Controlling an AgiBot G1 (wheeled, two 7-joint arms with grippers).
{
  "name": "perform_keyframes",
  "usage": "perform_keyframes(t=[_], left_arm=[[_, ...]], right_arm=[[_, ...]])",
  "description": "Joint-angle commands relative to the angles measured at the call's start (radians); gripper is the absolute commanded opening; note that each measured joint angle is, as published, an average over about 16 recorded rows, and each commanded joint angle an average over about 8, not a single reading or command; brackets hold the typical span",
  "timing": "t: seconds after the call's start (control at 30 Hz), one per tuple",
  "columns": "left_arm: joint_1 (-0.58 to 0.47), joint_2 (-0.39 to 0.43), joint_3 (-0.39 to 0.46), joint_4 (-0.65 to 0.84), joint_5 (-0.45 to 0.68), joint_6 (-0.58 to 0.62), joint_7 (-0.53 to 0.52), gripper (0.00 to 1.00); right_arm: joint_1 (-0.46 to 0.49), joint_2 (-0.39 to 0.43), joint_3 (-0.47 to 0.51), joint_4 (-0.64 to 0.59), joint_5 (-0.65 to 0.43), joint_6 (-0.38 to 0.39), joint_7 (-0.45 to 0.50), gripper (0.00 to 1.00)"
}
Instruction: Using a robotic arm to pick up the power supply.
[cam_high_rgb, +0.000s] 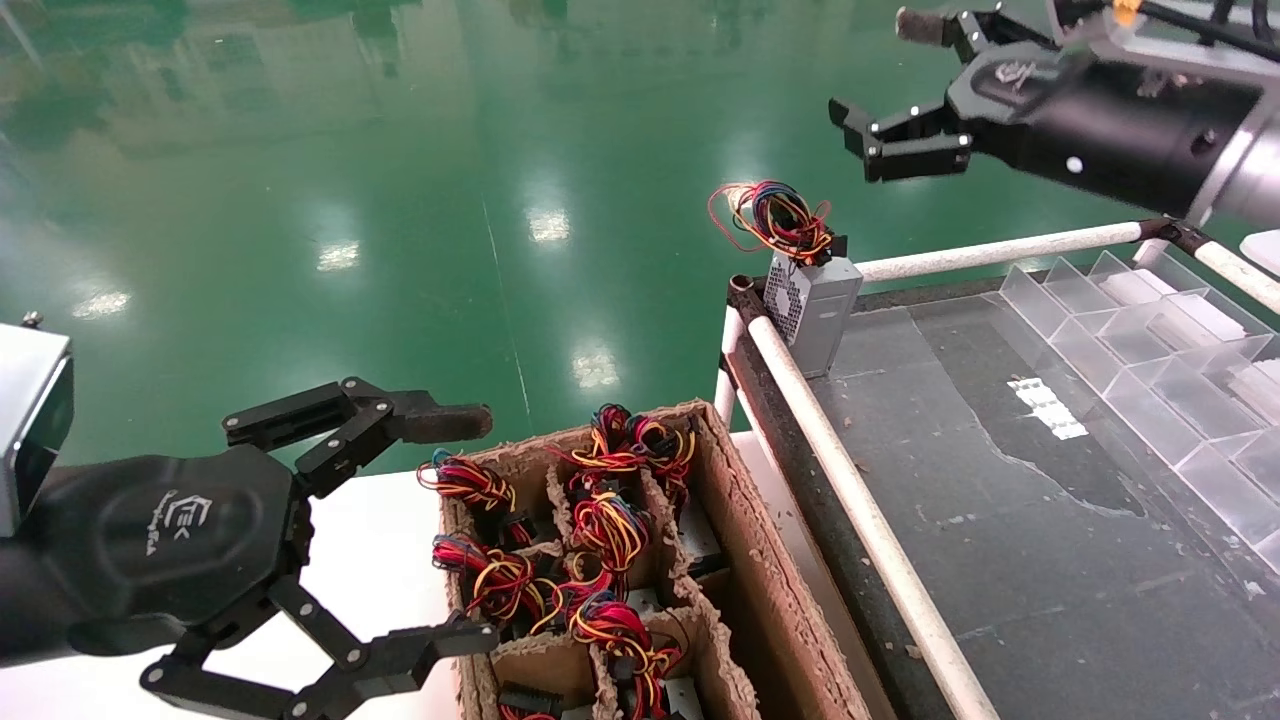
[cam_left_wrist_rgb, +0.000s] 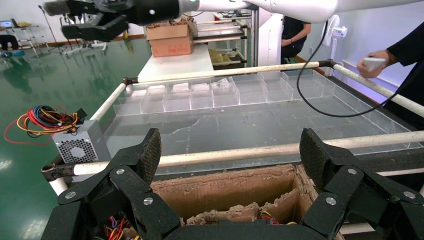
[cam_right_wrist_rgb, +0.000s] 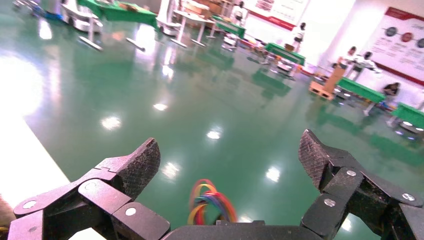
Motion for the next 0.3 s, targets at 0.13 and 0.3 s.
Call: perform_keyframes(t=[0.13,0.3], left_arm=[[0.0,0.0,0.0,0.0,0.0,0.0,0.0,1.0],[0.0,0.0,0.0,0.0,0.0,0.0,0.0,1.0]], right_arm=[[-0.079,0.042,0.031,0.103,0.033,-0.042,0.045,1.0],[-0.134,0.071,0.052,0.174,0.055,-0.071,0.076,1.0]])
